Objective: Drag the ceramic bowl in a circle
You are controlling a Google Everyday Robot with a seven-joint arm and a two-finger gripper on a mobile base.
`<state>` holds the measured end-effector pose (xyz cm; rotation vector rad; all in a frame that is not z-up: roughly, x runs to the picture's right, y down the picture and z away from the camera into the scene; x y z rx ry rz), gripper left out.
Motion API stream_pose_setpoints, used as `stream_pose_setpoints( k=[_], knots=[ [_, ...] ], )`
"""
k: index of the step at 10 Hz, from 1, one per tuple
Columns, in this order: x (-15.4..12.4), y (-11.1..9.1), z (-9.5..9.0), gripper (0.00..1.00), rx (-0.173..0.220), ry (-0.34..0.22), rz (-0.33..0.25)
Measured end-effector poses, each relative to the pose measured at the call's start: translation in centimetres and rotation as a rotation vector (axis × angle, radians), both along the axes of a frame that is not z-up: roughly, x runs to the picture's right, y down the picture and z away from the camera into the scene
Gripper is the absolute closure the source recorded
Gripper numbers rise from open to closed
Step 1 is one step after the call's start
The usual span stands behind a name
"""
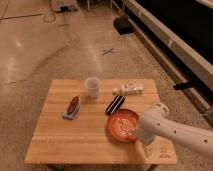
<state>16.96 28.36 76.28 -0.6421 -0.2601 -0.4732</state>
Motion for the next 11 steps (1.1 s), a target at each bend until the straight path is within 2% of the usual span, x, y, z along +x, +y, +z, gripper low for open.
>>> stream_pose_setpoints(
  k=[1,2,4,5,6,8,9,11],
  knots=[
    [-0.1,0.3,0.5,0.22,0.008,-0.007,-0.001],
    [-0.2,0.6,0.9,0.3,0.016,-0.01,-0.005],
    [-0.8,0.9,1.2,0.52,0.029,-0.016,-0.029],
    [-1.0,0.6,1.1,0.6,0.027,-0.014,-0.029],
    [-1.7,0.0,1.4,0.74,0.018,-0.009,-0.037],
    [-2.1,-0.1,1.3,0.94,0.016,-0.005,-0.05],
    [-2.2,0.4,0.9,1.0,0.016,-0.015,-0.066],
    [-4.0,0.7,0.4,1.0,0.006,-0.025,-0.097]
  ],
)
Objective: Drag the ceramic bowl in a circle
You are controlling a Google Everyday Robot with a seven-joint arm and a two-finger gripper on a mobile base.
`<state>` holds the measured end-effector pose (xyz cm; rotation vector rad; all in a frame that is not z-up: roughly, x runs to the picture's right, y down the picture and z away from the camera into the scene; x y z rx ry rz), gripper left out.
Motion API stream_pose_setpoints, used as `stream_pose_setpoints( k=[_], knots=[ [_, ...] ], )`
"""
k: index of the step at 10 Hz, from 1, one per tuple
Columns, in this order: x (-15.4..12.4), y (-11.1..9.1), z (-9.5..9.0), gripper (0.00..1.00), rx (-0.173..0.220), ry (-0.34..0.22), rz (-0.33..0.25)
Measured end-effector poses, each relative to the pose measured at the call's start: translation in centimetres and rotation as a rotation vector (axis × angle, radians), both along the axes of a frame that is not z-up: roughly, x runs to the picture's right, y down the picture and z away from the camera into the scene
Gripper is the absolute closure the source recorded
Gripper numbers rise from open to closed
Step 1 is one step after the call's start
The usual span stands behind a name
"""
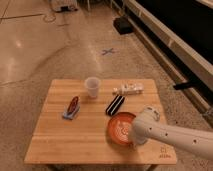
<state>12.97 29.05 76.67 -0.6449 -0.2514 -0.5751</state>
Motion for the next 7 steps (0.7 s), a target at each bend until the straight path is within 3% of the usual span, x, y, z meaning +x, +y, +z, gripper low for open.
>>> stream_pose_setpoints(
  k=[3,7],
  knots=[
    [-2.1,-1.0,0.5,1.0,-0.009,0.001,-0.03],
    [-3.7,0.1,-1.2,1.0,-0.033,0.003,-0.086]
  ],
)
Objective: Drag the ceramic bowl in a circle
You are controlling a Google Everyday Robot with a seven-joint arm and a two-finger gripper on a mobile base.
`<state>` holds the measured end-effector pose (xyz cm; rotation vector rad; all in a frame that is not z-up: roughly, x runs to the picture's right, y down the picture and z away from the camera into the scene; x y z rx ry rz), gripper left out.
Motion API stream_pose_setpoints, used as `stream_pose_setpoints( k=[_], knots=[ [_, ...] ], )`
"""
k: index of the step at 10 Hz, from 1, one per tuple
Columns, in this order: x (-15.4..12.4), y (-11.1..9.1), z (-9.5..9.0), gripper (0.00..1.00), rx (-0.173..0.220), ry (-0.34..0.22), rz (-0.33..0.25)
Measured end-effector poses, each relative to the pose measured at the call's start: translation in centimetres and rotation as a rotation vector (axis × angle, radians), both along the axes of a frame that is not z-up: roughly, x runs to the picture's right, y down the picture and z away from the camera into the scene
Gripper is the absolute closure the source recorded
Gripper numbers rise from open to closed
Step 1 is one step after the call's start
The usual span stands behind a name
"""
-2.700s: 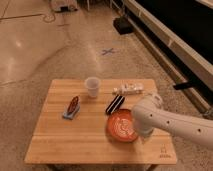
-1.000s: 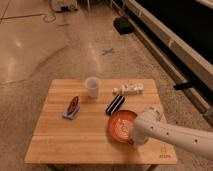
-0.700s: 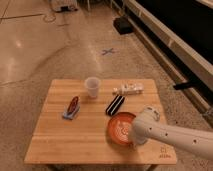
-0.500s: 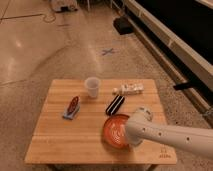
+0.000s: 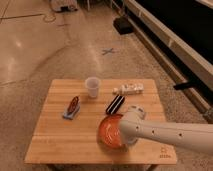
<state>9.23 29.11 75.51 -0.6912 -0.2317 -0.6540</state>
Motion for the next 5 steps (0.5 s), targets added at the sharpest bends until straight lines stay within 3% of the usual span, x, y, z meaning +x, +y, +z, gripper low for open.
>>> stream_pose_setpoints(
  k=[5],
  knots=[
    [0.04,-0.12,-0.56,1.0,-0.018,0.014,-0.035]
  ],
)
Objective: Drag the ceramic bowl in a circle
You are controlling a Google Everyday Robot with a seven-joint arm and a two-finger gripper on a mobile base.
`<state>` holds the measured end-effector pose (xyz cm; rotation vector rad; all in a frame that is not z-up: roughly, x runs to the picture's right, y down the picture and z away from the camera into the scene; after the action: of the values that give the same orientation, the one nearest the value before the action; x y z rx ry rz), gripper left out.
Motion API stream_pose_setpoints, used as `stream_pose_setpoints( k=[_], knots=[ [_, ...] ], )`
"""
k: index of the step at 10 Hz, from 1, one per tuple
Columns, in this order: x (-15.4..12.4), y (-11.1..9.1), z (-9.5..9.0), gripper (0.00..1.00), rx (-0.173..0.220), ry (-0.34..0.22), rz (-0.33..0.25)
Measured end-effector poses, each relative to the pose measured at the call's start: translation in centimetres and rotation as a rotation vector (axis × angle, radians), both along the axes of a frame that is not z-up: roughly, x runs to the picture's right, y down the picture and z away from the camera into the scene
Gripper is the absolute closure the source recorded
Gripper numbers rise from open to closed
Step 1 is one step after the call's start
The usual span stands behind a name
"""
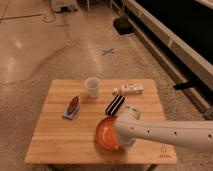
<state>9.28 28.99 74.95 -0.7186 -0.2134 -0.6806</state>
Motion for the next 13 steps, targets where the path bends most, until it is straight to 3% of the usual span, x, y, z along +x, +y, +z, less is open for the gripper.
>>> stream_pose_setpoints(
  k=[6,10,13],
  knots=[
    [-2.8,-0.3,-0.8,1.0,-0.017,-0.005,-0.053],
    [-8.2,0.2,-2.0,1.0,-0.016,-0.05,-0.112],
    [-9.1,-0.2,-1.8,1.0,-0.003,-0.049,-0.123]
  ],
)
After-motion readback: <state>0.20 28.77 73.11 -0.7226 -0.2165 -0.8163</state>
